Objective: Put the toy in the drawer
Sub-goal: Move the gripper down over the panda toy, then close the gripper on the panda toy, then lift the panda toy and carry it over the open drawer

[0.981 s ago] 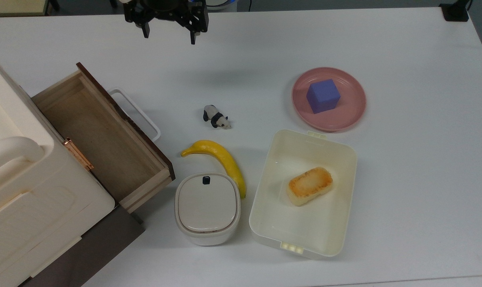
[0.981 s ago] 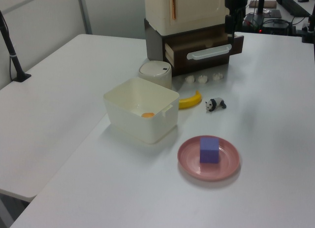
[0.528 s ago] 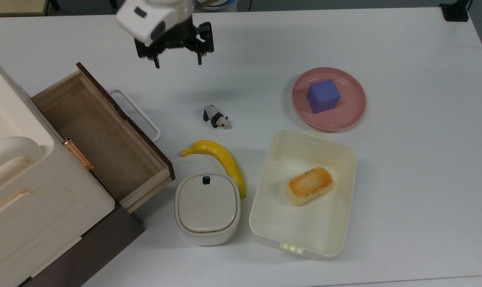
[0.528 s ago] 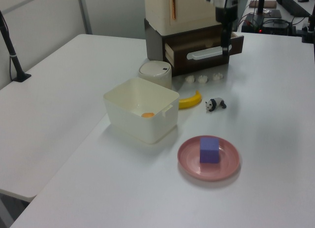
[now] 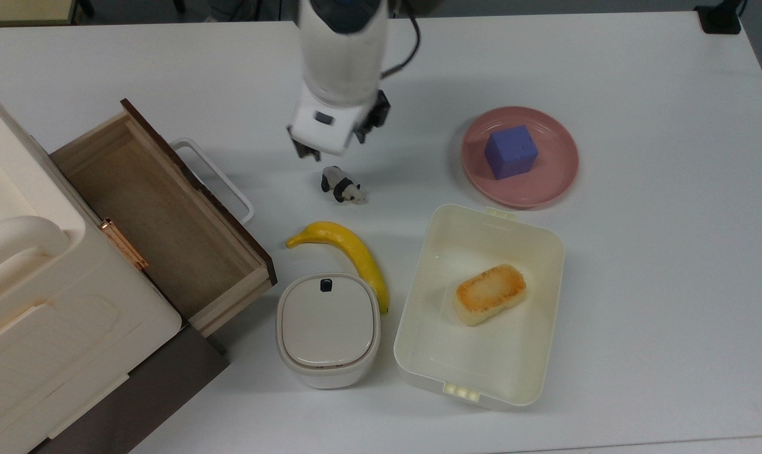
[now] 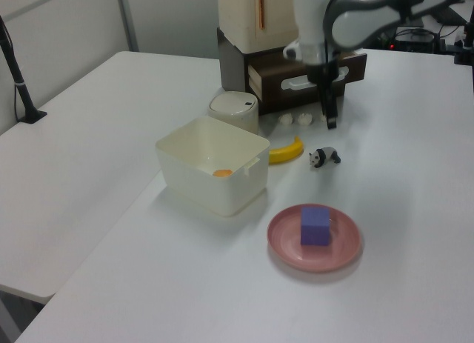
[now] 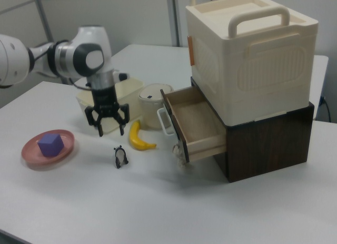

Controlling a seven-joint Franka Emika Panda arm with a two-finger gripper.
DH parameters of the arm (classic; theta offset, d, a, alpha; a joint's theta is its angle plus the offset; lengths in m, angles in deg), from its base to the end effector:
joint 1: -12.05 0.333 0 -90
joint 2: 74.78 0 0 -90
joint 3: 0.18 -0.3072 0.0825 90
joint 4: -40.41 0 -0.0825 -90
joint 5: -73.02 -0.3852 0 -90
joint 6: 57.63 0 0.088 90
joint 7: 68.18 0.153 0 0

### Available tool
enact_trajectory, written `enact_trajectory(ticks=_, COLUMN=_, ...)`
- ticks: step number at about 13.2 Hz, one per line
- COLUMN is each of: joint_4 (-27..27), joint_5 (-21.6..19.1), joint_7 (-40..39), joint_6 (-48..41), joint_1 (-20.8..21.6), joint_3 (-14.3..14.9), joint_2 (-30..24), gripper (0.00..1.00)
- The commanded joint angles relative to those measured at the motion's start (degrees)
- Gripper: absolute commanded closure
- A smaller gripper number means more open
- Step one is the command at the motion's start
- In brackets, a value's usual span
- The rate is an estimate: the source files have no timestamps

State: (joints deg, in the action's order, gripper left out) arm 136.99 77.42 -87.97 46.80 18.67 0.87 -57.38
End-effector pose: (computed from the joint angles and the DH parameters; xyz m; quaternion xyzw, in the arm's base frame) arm 0.6156 0.0509 0.3552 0.9686 0.2311 -0.0874 0.0284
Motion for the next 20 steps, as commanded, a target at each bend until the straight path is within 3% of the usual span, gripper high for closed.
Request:
enact_trajectory(ticks=1, joint_4=1.51, joint_5=1.57, joint_7=-1.48, joint_6=5.60, joint_1=3.92, joint_3=2.11, joint_2=4.73, gripper=0.26)
enact_trajectory(ticks=6, joint_4=1.51, joint_5=4.74, joint_7=-2.10, joint_6=8.60, joint_1=4.02, joint_3=3.87, joint_2=7.21, gripper=0.31)
enact_trajectory(ticks=7, joint_4=1.51, joint_5=5.53, joint_7=-2.10, joint_6=8.60, joint_1=4.36, joint_3=3.87, joint_2=7.74, gripper=0.38)
enact_trajectory(ticks=9, joint_4=1.68, joint_5=6.33, joint_7=-2.01, joint_6=8.60, joint_1=5.15, joint_3=3.78, joint_2=8.18, gripper=0.58)
enact_trajectory(ticks=12, joint_4=2.04, joint_5=5.81, joint_7=-1.40, joint_6=7.90, joint_1=5.95, joint_3=3.78, joint_2=7.92, gripper=1.00)
enact_trajectory(ticks=15, joint_4=0.46, joint_5=5.63, joint_7=-1.83, joint_6=5.28, joint_1=6.21, joint_3=3.96, joint_2=5.04, gripper=1.00)
enact_trajectory(ticks=17, joint_4=-4.26, joint_5=5.19, joint_7=-4.01, joint_6=0.72, joint_1=5.60, joint_3=5.44, joint_2=1.96, gripper=1.00)
enact_trajectory(ticks=20, joint_4=-13.59, joint_5=-0.86, joint_7=-11.13, joint_6=-3.88, joint_1=5.25, joint_3=15.08, joint_2=1.06, gripper=1.00)
